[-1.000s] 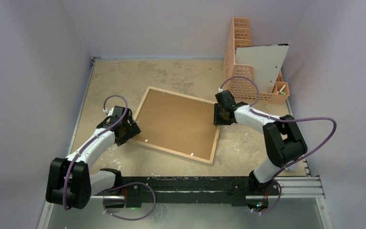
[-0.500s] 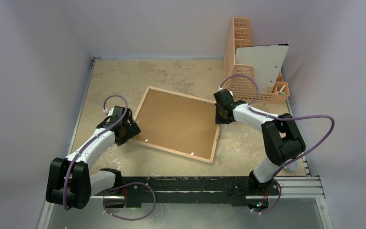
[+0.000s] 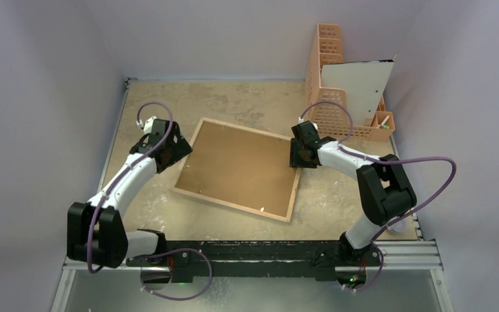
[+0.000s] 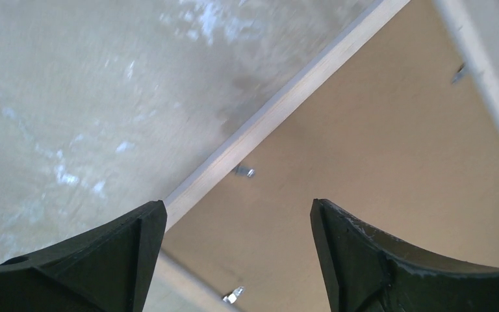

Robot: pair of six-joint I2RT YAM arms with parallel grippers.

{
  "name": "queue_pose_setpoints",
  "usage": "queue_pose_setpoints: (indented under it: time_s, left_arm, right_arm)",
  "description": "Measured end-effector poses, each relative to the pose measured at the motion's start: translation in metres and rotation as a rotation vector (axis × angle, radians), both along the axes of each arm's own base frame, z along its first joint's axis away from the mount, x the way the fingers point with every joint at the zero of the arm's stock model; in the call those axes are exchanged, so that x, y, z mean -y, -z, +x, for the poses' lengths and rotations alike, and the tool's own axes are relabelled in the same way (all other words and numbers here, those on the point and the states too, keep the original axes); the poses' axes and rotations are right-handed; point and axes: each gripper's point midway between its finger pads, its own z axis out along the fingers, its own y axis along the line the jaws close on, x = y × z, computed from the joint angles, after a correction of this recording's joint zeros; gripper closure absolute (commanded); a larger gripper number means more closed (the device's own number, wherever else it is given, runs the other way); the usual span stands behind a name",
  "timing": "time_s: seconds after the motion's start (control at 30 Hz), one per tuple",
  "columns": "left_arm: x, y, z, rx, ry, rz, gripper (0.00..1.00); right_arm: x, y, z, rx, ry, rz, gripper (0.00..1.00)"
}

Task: Put the photo into the frame
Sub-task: Install the photo frame at the center of the board.

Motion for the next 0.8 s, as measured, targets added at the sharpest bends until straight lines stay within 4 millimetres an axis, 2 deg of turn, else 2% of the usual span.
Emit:
queue_pose_setpoints:
  time_s: [0.07, 0.13, 0.23, 0.37, 0.47, 0.57, 0.67, 0.73, 0.8]
  left_arm:
    - [0.000, -0.008, 0.019, 0.021, -0.003, 0.012, 0.14]
    - [-0.001, -0.006, 0.036, 0.010, -0.001, 0.030, 0.14]
    - [-0.007, 0.008, 0.058, -0.031, 0.002, 0.057, 0.14]
    - [-0.024, 0.033, 0.082, -0.076, 0.001, 0.050, 0.16]
    - [-0.040, 0.048, 0.094, -0.069, 0.004, -0.021, 0.17]
    - [-0.050, 0.046, 0.109, -0.013, 0.028, -0.074, 0.17]
    - [-0.041, 0.037, 0.123, 0.052, 0.096, -0.105, 0.17]
    - [-0.031, 0.035, 0.129, 0.080, 0.150, -0.126, 0.18]
    - [-0.024, 0.042, 0.132, 0.078, 0.189, -0.149, 0.19]
  right_arm:
    - [0.000, 0.001, 0.000, -0.001, -0.004, -0.003, 0.52]
    - [-0.001, 0.002, 0.002, 0.003, -0.010, -0.002, 0.56]
    - [-0.002, 0.002, 0.004, 0.011, -0.021, -0.002, 0.62]
    - [-0.001, 0.002, 0.005, 0.015, -0.025, -0.008, 0.75]
    - [-0.001, 0.002, 0.005, 0.015, -0.028, -0.007, 0.76]
    - [-0.002, 0.002, 0.005, 0.013, -0.036, -0.005, 0.73]
    - [-0.004, 0.002, 0.004, 0.008, -0.049, 0.006, 0.74]
    - [-0.004, 0.002, 0.004, 0.006, -0.055, 0.011, 0.81]
    - [-0.004, 0.002, 0.004, 0.004, -0.059, 0.011, 0.90]
